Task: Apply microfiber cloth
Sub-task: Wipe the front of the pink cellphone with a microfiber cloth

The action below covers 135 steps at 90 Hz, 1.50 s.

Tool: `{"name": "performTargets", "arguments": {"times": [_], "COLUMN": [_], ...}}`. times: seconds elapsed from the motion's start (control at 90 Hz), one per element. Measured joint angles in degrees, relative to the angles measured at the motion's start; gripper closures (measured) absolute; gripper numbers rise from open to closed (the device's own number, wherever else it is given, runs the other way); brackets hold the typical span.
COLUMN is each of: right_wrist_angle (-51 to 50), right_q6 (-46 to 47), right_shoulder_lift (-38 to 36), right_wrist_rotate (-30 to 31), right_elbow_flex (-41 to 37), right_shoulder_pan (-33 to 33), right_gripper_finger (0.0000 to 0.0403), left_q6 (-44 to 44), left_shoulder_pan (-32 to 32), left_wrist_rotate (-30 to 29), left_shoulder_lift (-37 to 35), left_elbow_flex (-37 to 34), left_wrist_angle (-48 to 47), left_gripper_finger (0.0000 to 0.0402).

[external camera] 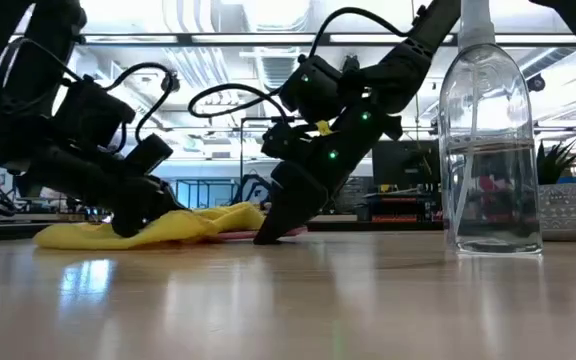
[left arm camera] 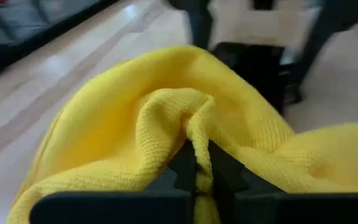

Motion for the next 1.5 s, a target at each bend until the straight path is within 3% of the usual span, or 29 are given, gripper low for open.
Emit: {"name": "performTargets", "arguments": {"times": [0.233, 0.4, 0.789, 1.211, 1.356, 1.5], "right_wrist_angle": [0.0, -0.3, -0.1, -0.3, -0.2, 0.0], "right_q6": [-1.1, -1.1, -0.9, -0.7, -0.7, -0.7], "right_shoulder_lift": [-0.1, -0.1, -0.1, -0.1, -0.1, 0.0], "right_wrist_rotate": [-1.7, -1.5, -0.9, -0.7, -0.7, -0.7], "right_elbow_flex": [0.0, 0.0, 0.0, -0.1, -0.1, 0.0], "right_shoulder_pan": [0.3, 0.3, 0.2, 0.2, 0.2, 0.2], "right_gripper_finger": [0.0071, 0.0071, 0.0072, 0.0072, 0.0073, 0.007], "left_q6": [-0.4, 0.6, 3.2, 1.5, 2.9, 3.3], "left_shoulder_pan": [0.1, -0.2, -0.7, -1.1, -1.3, -1.2], "left_wrist_rotate": [-0.8, 2.8, 14.0, 24.7, 25.1, 23.7], "left_shoulder_lift": [0.3, 0.4, 3.4, 12.0, 11.3, 8.5], "left_elbow_flex": [-1.3, 0.2, 15.0, 27.1, 26.6, 21.0], "left_wrist_angle": [5.1, 7.2, -0.8, -0.5, -1.7, -1.7], "left_gripper_finger": [0.04, 0.04, 0.04, 0.04, 0.04, 0.04]}}
